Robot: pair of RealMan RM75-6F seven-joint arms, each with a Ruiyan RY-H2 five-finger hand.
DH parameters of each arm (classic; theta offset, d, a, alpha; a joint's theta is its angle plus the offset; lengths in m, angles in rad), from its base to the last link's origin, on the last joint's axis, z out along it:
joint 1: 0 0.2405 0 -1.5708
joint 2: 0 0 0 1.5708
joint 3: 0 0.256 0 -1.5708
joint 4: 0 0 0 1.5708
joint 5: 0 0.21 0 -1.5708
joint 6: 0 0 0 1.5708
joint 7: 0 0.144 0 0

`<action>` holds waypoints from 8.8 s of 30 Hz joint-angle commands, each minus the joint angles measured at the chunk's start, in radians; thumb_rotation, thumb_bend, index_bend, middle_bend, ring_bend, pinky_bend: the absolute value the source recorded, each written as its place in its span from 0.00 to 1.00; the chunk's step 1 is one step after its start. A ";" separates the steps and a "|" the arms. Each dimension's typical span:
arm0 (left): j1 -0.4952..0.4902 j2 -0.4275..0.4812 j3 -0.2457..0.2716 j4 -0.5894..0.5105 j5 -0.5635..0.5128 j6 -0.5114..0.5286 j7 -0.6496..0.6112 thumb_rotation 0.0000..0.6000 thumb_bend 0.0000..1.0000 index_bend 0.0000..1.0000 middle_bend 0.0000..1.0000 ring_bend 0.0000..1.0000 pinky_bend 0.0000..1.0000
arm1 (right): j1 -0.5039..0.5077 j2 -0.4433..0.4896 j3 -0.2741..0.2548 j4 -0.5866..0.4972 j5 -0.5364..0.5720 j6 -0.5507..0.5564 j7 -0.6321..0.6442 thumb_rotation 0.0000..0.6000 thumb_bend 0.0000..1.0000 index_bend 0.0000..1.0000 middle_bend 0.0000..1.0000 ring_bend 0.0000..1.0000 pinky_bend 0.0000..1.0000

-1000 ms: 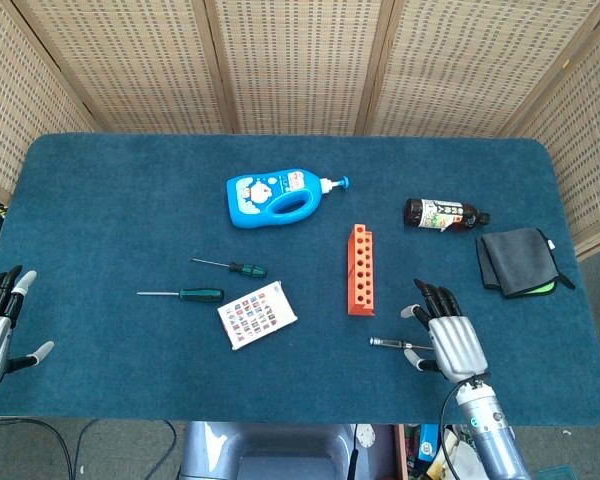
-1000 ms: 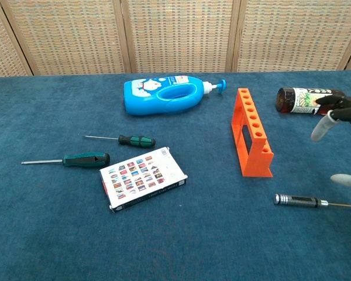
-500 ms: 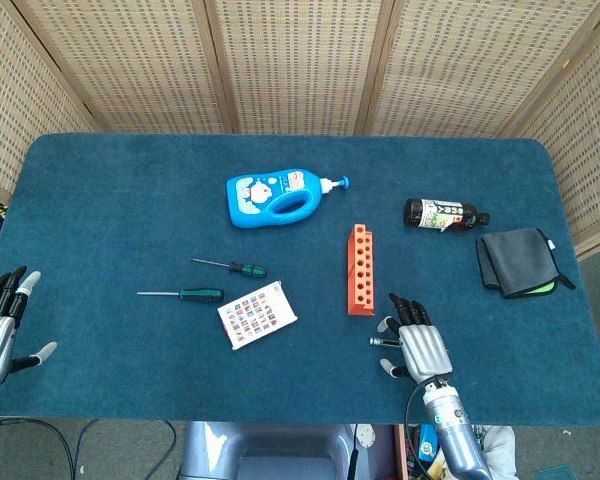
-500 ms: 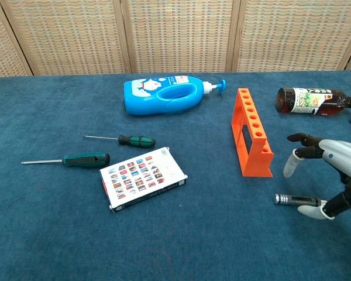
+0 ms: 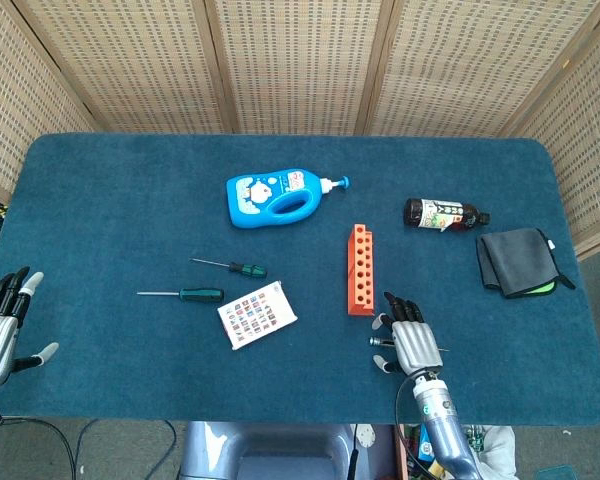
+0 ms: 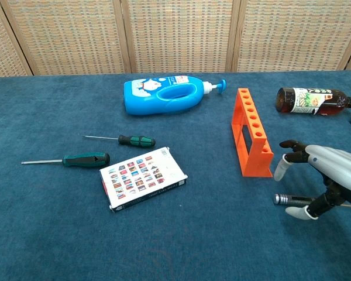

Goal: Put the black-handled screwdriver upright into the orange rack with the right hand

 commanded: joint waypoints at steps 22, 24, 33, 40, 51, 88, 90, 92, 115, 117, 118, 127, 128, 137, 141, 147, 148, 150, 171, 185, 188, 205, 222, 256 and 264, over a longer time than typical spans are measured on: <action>-0.005 -0.006 0.004 0.001 0.001 -0.009 0.011 1.00 0.00 0.00 0.00 0.00 0.00 | 0.033 -0.022 0.014 0.056 0.052 -0.018 0.032 1.00 0.20 0.48 0.00 0.00 0.00; -0.006 -0.006 0.005 0.002 0.002 -0.010 0.010 1.00 0.00 0.00 0.00 0.00 0.00 | 0.036 -0.023 0.015 0.061 0.055 -0.020 0.033 1.00 0.21 0.48 0.00 0.00 0.00; -0.008 -0.007 0.006 0.002 0.003 -0.013 0.014 1.00 0.00 0.00 0.00 0.00 0.00 | 0.040 -0.020 0.009 0.072 0.061 -0.026 0.050 1.00 0.30 0.48 0.00 0.00 0.00; -0.009 -0.009 0.009 0.000 0.005 -0.015 0.020 1.00 0.00 0.00 0.00 0.00 0.00 | 0.041 -0.020 0.002 0.080 0.063 -0.029 0.063 1.00 0.30 0.48 0.00 0.00 0.00; -0.011 -0.010 0.010 0.000 0.007 -0.016 0.023 1.00 0.00 0.00 0.00 0.00 0.00 | 0.047 -0.023 -0.002 0.096 0.078 -0.040 0.072 1.00 0.30 0.48 0.00 0.00 0.00; -0.014 -0.010 0.014 -0.001 0.010 -0.018 0.014 1.00 0.00 0.00 0.00 0.00 0.00 | 0.053 0.158 0.103 -0.105 0.067 -0.035 0.254 1.00 0.32 0.56 0.00 0.00 0.00; -0.013 -0.010 0.014 0.000 0.010 -0.018 0.013 1.00 0.00 0.00 0.00 0.00 0.00 | 0.049 0.193 0.134 -0.140 0.079 -0.032 0.298 1.00 0.32 0.57 0.00 0.00 0.00; -0.014 -0.009 0.014 0.000 0.009 -0.020 0.013 1.00 0.00 0.00 0.00 0.00 0.00 | 0.042 0.232 0.174 -0.184 0.106 -0.031 0.355 1.00 0.32 0.57 0.00 0.00 0.00; -0.021 -0.006 0.009 -0.006 0.010 -0.023 0.003 1.00 0.00 0.00 0.00 0.00 0.00 | 0.095 0.399 0.423 -0.333 0.308 -0.151 0.779 1.00 0.32 0.57 0.00 0.00 0.00; -0.023 -0.004 0.008 -0.006 0.010 -0.025 -0.002 1.00 0.00 0.00 0.00 0.00 0.00 | 0.117 0.382 0.428 -0.315 0.328 -0.165 0.792 1.00 0.32 0.57 0.00 0.00 0.00; -0.024 -0.003 0.008 -0.007 0.010 -0.027 -0.004 1.00 0.00 0.00 0.00 0.00 0.00 | 0.125 0.376 0.429 -0.310 0.337 -0.171 0.798 1.00 0.32 0.57 0.00 0.00 0.00; -0.041 0.005 -0.004 -0.021 -0.008 -0.051 -0.003 1.00 0.00 0.00 0.00 0.00 0.00 | 0.201 0.319 0.423 -0.245 0.382 -0.195 0.806 1.00 0.32 0.58 0.00 0.00 0.00; -0.042 0.006 -0.006 -0.024 -0.008 -0.051 -0.001 1.00 0.00 0.00 0.00 0.00 0.00 | 0.207 0.316 0.422 -0.240 0.386 -0.195 0.804 1.00 0.32 0.58 0.00 0.00 0.00; -0.052 0.008 -0.015 -0.036 -0.017 -0.054 0.009 1.00 0.00 0.00 0.00 0.00 0.00 | 0.250 0.293 0.417 -0.208 0.414 -0.201 0.794 1.00 0.32 0.58 0.00 0.00 0.00; -0.053 0.008 -0.016 -0.033 -0.025 -0.059 0.008 1.00 0.00 0.00 0.00 0.00 0.00 | 0.268 0.279 0.420 -0.196 0.418 -0.201 0.796 1.00 0.32 0.58 0.00 0.00 0.00; -0.056 0.005 -0.015 -0.027 -0.034 -0.068 0.009 1.00 0.00 0.00 0.00 0.00 0.00 | 0.297 0.263 0.419 -0.182 0.421 -0.211 0.792 1.00 0.32 0.58 0.00 0.00 0.00; -0.057 0.005 -0.015 -0.026 -0.035 -0.069 0.010 1.00 0.00 0.00 0.00 0.00 0.00 | 0.302 0.260 0.420 -0.178 0.422 -0.212 0.790 1.00 0.32 0.58 0.00 0.00 0.00; -0.058 0.004 -0.016 -0.025 -0.038 -0.071 0.009 1.00 0.00 0.00 0.00 0.00 0.00 | 0.313 0.254 0.422 -0.170 0.428 -0.214 0.788 1.00 0.32 0.58 0.00 0.00 0.00; -0.066 -0.004 -0.015 -0.012 -0.057 -0.086 0.018 1.00 0.00 0.00 0.00 0.00 0.00 | 0.346 0.252 0.430 -0.084 0.457 -0.249 0.811 1.00 0.32 0.58 0.00 0.00 0.00; -0.067 -0.007 -0.012 -0.013 -0.059 -0.087 0.026 1.00 0.00 0.00 0.00 0.00 0.00 | 0.338 0.267 0.426 -0.074 0.453 -0.257 0.836 1.00 0.32 0.58 0.00 0.00 0.00; -0.067 -0.008 -0.011 -0.013 -0.059 -0.086 0.027 1.00 0.00 0.00 0.00 0.00 0.00 | 0.337 0.266 0.423 -0.068 0.450 -0.261 0.841 1.00 0.32 0.58 0.00 0.00 0.00; -0.065 -0.008 -0.007 -0.016 -0.056 -0.082 0.032 1.00 0.00 0.00 0.00 0.00 0.00 | 0.315 0.260 0.400 -0.033 0.429 -0.286 0.887 1.00 0.32 0.58 0.00 0.00 0.00; -0.067 -0.009 -0.002 -0.019 -0.052 -0.085 0.034 1.00 0.00 0.00 0.00 0.00 0.00 | 0.279 0.248 0.366 -0.038 0.385 -0.278 0.919 1.00 0.32 0.58 0.00 0.00 0.00; -0.068 0.002 -0.014 -0.029 -0.056 -0.075 0.012 1.00 0.00 0.00 0.00 0.00 0.00 | 0.258 0.192 0.315 0.045 0.342 -0.314 0.936 1.00 0.31 0.60 0.00 0.00 0.00; -0.068 0.006 -0.017 -0.029 -0.058 -0.073 0.003 1.00 0.00 0.00 0.00 0.00 0.00 | 0.261 0.184 0.315 0.051 0.345 -0.311 0.922 1.00 0.31 0.60 0.00 0.00 0.00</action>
